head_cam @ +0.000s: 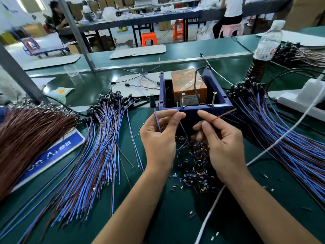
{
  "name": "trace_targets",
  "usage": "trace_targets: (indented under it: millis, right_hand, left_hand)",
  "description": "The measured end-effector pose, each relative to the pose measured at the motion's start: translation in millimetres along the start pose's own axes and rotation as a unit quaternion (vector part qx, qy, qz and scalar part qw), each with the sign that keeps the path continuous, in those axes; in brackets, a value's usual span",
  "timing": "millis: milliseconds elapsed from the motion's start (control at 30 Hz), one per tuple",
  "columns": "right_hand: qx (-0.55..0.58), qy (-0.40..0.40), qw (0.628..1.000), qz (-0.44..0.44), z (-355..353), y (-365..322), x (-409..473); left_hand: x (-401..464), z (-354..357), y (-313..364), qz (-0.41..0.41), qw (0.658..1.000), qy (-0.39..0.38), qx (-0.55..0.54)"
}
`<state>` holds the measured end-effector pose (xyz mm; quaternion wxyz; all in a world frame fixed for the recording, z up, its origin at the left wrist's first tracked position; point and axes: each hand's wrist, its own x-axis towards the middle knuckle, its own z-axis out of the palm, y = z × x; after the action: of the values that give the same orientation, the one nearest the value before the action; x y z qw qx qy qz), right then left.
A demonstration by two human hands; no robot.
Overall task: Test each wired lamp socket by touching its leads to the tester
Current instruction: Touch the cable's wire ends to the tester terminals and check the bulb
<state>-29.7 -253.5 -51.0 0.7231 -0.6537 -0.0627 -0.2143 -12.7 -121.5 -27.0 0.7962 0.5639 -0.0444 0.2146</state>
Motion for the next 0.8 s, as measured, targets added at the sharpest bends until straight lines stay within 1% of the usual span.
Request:
trace_targets:
  millis: [67, 167, 267, 433, 800]
  right_hand:
    - [-0.042, 0.028, 0.998, -0.028, -1, -3, -2]
    - [-0.076, 0.068, 0.993, -0.05, -4, -6, -4]
    - [-0.115, 0.107, 0.986, -0.055, -6, -5, -4]
    - [-0.141, 0.157, 0.976, -0.046, -9, -5, 0]
    - [-0.152, 0.156, 0.976, -0.03, -7, -9, -1]
  left_hand:
    - [0, -2, -4, 0.01, 1.0, 0.006, 0.02]
    - [1, -4, -7, 0.032, 0.998, 0.022, 0.059]
    - [2, -3, -10, 0.048, 0.994, 0.033, 0.088]
    - [1, 2, -10, 0.048, 0.994, 0.038, 0.091]
    - [4, 1, -12, 0.071, 0.991, 0.026, 0.11]
